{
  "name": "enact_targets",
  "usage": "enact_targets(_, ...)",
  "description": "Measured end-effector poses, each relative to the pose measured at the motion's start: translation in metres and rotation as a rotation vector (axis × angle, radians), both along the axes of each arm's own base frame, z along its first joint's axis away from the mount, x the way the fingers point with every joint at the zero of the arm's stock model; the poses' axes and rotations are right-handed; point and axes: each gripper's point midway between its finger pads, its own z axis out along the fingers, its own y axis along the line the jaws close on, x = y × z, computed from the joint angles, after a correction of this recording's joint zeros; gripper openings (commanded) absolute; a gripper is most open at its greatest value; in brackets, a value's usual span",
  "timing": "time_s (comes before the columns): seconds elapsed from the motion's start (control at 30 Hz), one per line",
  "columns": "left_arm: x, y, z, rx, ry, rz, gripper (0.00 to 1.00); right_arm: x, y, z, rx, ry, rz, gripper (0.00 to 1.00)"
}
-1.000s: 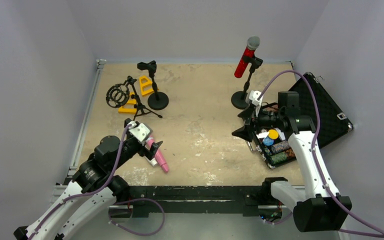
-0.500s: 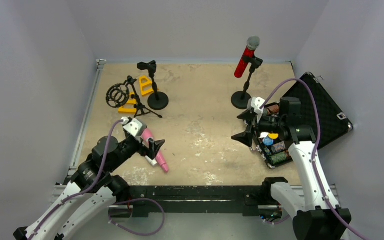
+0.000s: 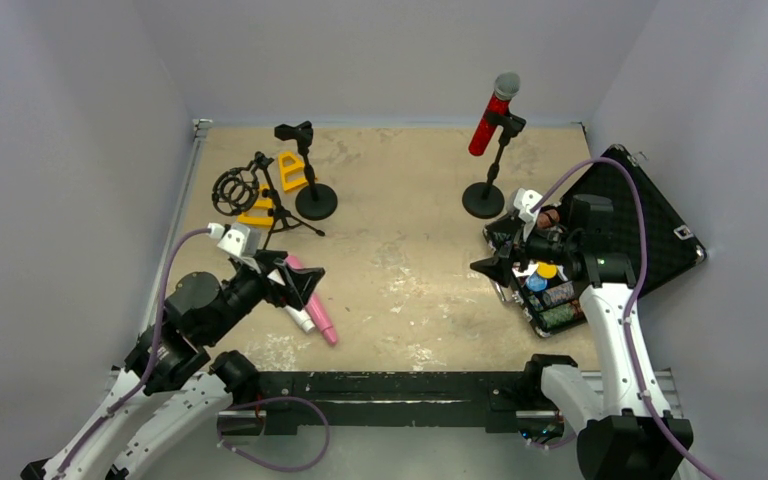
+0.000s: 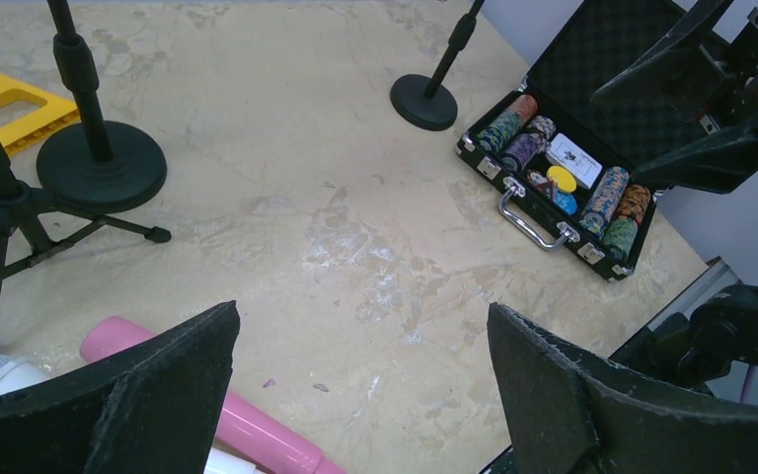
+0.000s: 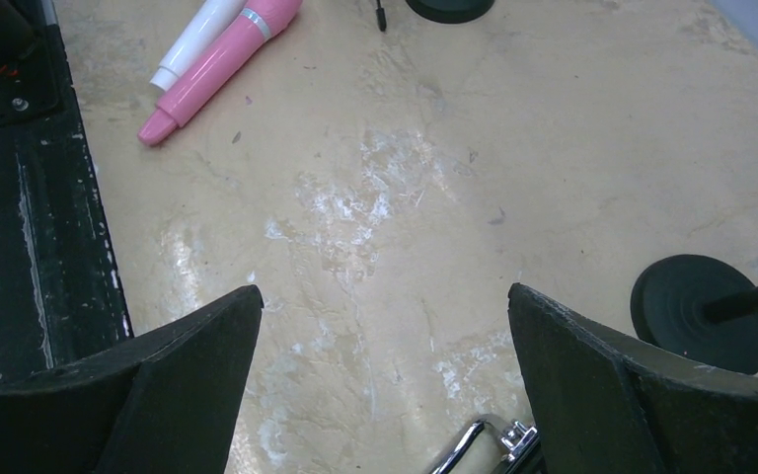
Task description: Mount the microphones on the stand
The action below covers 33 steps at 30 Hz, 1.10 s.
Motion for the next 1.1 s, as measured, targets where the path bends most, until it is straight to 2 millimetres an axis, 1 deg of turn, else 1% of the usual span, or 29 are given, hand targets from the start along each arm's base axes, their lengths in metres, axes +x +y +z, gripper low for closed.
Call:
enact_targets(0.17, -0.001, 0.004, -0.001, -0.013, 0.039, 0.026, 0.99, 0.0, 0.0, 0.001, 0.002, -0.005, 0.003, 0.99)
enact_targets(0.33, -0.001, 0.007, -0.008, 0.007, 0.074, 0.047, 0.99, -0.002, 0.001, 0.002, 0.009, -0.009, 0.011, 0.99)
enact_targets(0.63, -0.001, 0.013, -0.011, 0.03, 0.097, 0.074, 0.99, -0.002, 0.002, 0.002, 0.01, -0.011, 0.013, 0.99)
enact_targets(0.83, 0.0, 0.017, -0.01, 0.044, 0.105, 0.094, 0.99, -0.002, 0.002, 0.002, 0.01, -0.011, 0.013, 0.99)
enact_targets(1.1, 0.004, 0.02, -0.001, 0.061, 0.101, 0.115, 0.99, -0.002, 0.002, 0.002, 0.01, -0.009, 0.013, 0.99)
